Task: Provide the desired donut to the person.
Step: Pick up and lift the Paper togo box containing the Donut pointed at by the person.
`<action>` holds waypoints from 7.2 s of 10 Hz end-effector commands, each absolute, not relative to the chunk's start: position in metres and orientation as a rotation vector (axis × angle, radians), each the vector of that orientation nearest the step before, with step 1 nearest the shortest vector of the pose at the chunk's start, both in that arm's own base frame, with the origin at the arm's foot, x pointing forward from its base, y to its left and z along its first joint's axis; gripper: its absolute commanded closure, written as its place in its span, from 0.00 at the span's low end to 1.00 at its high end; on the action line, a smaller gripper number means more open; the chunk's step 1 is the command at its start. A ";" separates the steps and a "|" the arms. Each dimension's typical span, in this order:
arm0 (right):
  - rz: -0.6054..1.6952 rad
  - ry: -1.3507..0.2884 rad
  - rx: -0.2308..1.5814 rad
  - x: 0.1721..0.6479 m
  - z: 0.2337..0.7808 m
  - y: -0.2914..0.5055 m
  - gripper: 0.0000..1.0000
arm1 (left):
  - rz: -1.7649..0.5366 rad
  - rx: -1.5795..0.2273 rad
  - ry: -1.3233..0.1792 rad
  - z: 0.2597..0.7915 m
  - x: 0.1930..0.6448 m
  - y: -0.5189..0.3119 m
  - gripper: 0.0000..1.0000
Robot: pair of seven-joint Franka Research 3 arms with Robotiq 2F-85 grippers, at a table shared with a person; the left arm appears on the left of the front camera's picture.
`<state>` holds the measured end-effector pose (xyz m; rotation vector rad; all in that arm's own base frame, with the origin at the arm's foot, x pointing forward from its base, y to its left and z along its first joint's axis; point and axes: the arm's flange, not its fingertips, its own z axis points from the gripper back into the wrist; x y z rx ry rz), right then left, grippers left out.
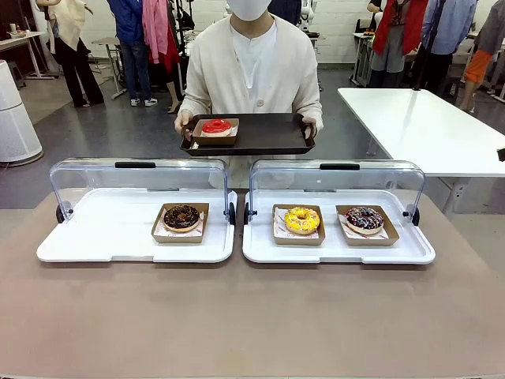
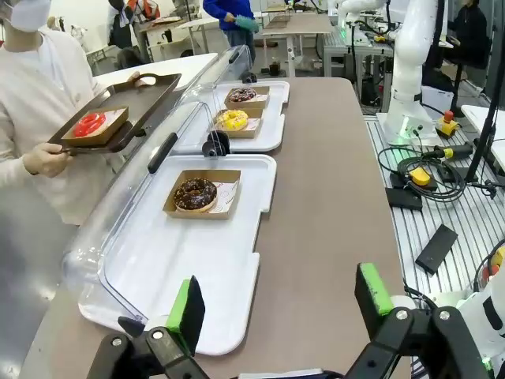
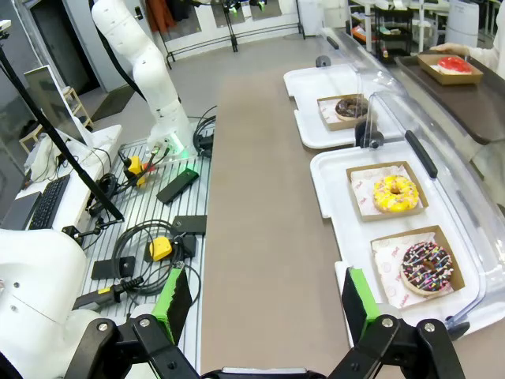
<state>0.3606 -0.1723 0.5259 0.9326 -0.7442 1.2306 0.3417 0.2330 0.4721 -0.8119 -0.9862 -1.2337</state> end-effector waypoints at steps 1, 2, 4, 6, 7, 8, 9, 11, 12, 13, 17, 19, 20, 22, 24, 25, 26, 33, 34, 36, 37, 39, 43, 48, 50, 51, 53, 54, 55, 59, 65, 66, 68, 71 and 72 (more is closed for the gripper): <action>1.235 -0.751 0.939 0.360 0.526 -0.171 0.00 | -1.234 -0.795 -0.987 0.470 0.340 0.232 0.00; 1.235 -0.751 0.939 0.360 0.526 -0.171 0.00 | -1.234 -0.795 -0.987 0.470 0.340 0.232 0.00; 1.235 -0.751 0.939 0.360 0.526 -0.171 0.00 | -1.234 -0.795 -0.987 0.470 0.340 0.232 0.00; 1.235 -0.751 0.939 0.360 0.526 -0.171 0.00 | -1.234 -0.795 -0.987 0.470 0.340 0.232 0.00; 1.235 -0.751 0.939 0.360 0.526 -0.171 0.00 | -1.234 -0.795 -0.987 0.470 0.340 0.232 0.00; 1.235 -0.751 0.939 0.360 0.526 -0.171 0.00 | -1.234 -0.795 -0.987 0.470 0.340 0.232 0.00; 1.235 -0.751 0.939 0.360 0.526 -0.171 0.00 | -1.234 -0.795 -0.987 0.470 0.340 0.232 0.00; 1.235 -0.751 0.939 0.360 0.526 -0.171 0.00 | -1.234 -0.795 -0.987 0.470 0.340 0.232 0.00; 1.235 -0.751 0.939 0.360 0.526 -0.171 0.00 | -1.234 -0.795 -0.987 0.470 0.340 0.232 0.00; 1.235 -0.751 0.939 0.360 0.526 -0.171 0.00 | -1.234 -0.795 -0.987 0.470 0.340 0.232 0.00; 1.235 -0.751 0.939 0.360 0.526 -0.171 0.00 | -1.234 -0.795 -0.987 0.470 0.340 0.232 0.00; 1.235 -0.751 0.939 0.360 0.526 -0.171 0.00 | -1.234 -0.795 -0.987 0.470 0.340 0.232 0.00; 1.235 -0.751 0.939 0.360 0.526 -0.171 0.00 | -1.234 -0.795 -0.987 0.470 0.340 0.232 0.00; 1.235 -0.751 0.939 0.360 0.526 -0.171 0.00 | -1.234 -0.795 -0.987 0.470 0.340 0.232 0.00; 1.235 -0.751 0.939 0.360 0.526 -0.171 0.00 | -1.301 -0.731 -0.921 0.497 0.344 0.209 0.00; 1.235 -0.751 0.939 0.360 0.526 -0.171 0.00 | -1.340 -0.620 -0.859 0.515 0.339 0.181 0.00; 1.235 -0.751 0.939 0.360 0.526 -0.171 0.00 | -1.393 -0.540 -0.775 0.528 0.336 0.153 0.00; 1.235 -0.751 0.939 0.360 0.526 -0.171 0.00 | -1.614 -0.035 -0.222 0.507 0.351 -0.092 0.00; 1.235 -0.751 0.939 0.360 0.526 -0.171 0.00 | -1.629 -0.057 -0.176 0.500 0.360 -0.111 0.00; 1.235 -0.751 0.939 0.360 0.526 -0.171 0.00 | -1.628 -0.069 -0.139 0.481 0.384 -0.140 0.00; 1.235 -0.751 0.939 0.360 0.526 -0.171 0.00 | -1.625 -0.073 -0.139 0.470 0.396 -0.147 0.00; 1.235 -0.751 0.939 0.360 0.526 -0.171 0.00 | -1.633 -0.079 -0.137 0.453 0.417 -0.150 0.00; 1.235 -0.751 0.939 0.360 0.526 -0.171 0.00 | -1.629 -0.096 -0.136 0.448 0.417 -0.147 0.00; 1.235 -0.751 0.939 0.360 0.526 -0.171 0.00 | -1.629 -0.096 -0.136 0.448 0.417 -0.147 0.00; 1.235 -0.751 0.939 0.360 0.526 -0.171 0.00 | -1.644 -0.102 -0.146 0.448 0.421 -0.145 0.00; 1.235 -0.751 0.939 0.360 0.526 -0.171 0.00 | -1.660 -0.071 -0.173 0.444 0.420 -0.154 0.00; 1.235 -0.751 0.939 0.360 0.526 -0.171 0.00 | -1.688 0.054 -0.156 0.432 0.435 -0.167 0.00; 1.235 -0.751 0.939 0.360 0.526 -0.171 0.00 | -1.687 0.059 -0.140 0.423 0.444 -0.173 0.00; 1.235 -0.751 0.939 0.360 0.526 -0.171 0.00 | -1.685 0.075 -0.127 0.414 0.452 -0.180 0.00; 1.235 -0.751 0.939 0.360 0.526 -0.171 0.00 | -1.697 0.101 -0.130 0.388 0.471 -0.205 0.00; 1.235 -0.751 0.939 0.360 0.526 -0.171 0.00 | -1.684 0.124 -0.071 0.345 0.485 -0.213 0.00; 1.235 -0.751 0.939 0.360 0.526 -0.171 0.00 | -1.683 0.124 -0.082 0.342 0.487 -0.211 0.00; 1.235 -0.751 0.939 0.360 0.526 -0.171 0.00 | -1.680 0.121 -0.086 0.338 0.489 -0.210 0.00; 1.235 -0.751 0.939 0.360 0.526 -0.171 0.00 | -1.676 0.115 -0.083 0.335 0.491 -0.211 0.00; 1.235 -0.751 0.939 0.360 0.526 -0.171 0.00 | -1.674 0.108 -0.081 0.334 0.494 -0.210 0.00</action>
